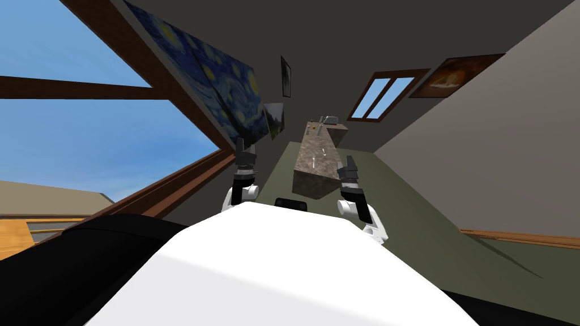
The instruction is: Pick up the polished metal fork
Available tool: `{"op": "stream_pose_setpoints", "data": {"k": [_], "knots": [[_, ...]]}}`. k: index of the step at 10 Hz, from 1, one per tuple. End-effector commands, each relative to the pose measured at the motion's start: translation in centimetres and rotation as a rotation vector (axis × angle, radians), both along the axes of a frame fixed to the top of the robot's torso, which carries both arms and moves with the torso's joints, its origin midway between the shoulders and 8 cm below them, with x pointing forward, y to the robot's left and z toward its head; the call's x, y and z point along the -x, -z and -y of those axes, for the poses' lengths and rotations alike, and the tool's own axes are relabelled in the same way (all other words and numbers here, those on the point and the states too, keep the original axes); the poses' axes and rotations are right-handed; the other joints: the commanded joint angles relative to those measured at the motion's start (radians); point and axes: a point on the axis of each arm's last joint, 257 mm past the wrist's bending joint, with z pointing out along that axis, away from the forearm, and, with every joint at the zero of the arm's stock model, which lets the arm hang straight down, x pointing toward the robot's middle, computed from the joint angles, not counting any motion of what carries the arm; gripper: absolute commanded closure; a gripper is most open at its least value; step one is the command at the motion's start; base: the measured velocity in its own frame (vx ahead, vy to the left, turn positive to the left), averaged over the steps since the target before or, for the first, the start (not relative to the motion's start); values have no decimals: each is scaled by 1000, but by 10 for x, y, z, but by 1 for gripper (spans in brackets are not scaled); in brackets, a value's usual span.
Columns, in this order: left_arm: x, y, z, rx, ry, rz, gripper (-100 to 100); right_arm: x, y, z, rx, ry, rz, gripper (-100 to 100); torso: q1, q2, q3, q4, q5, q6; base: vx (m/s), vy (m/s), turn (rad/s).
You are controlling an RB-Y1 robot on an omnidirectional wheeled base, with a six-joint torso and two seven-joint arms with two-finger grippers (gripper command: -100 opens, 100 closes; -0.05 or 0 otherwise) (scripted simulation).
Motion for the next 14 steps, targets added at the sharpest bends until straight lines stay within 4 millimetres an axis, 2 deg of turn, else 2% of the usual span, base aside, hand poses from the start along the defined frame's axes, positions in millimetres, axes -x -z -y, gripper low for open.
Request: {"op": "stream_pose_setpoints", "data": {"k": [1, 4, 5, 6, 7, 8, 9, 10, 12, 13, 14], "knots": [[0, 0, 0, 0, 0, 0, 0, -4, 4, 1, 31, -4, -21, -100, 0, 0, 0, 0, 0, 0, -42, 82, 51], [0, 0, 0, 0, 0, 0, 0, -19, 23, 7, 116, -9, -100, -100, -2, 0, 0, 0, 0, 0, -39, 82, 103], [0, 0, 0, 0, 0, 0, 0, -19, 22, 7, 133, -14, -102, -100, -1, 0, 0, 0, 0, 0, -23, 78, 61], [0, 0, 0, 0, 0, 0, 0, -26, 33, 12, 162, -11, -143, -100, -2, -1, 0, 0, 0, 1, -26, 89, 119], [0, 0, 0, 0, 0, 0, 0, -26, 32, 12, 186, -18, -145, -100, -1, -1, 0, 0, 0, 0, -26, 86, 70], [0, 0, 0, 0, 0, 0, 0, -33, 43, 17, 212, -14, -188, -100, -2, -1, 0, 0, 0, 1, -22, 110, 121], [0, 0, 0, 0, 0, 0, 0, -33, 42, 17, 238, -21, -190, -100, 0, -1, -1, 0, 0, 0, -22, 83, 75], [0, 0, 0, 0, 0, 0, 0, -39, 54, 23, 262, -16, -235, -100, -2, -1, -1, 0, 0, 1, -26, 86, 148], [0, 0, 0, 0, 0, 0, 0, -40, 53, 24, 295, -24, -238, -100, -3, -1, -1, 0, 0, 1, -14, 43, 31], [0, 0, 0, 0, 0, 0, 0, -45, 65, 31, 326, -20, -285, -100, -5, -1, -1, 0, -1, 1, -7, 52, 149], [0, 0, 0, 0, 0, 0, 0, -46, 64, 32, 350, -24, -287, -100, -4, -2, -1, 0, -1, 0, -6, 59, 85]]}}
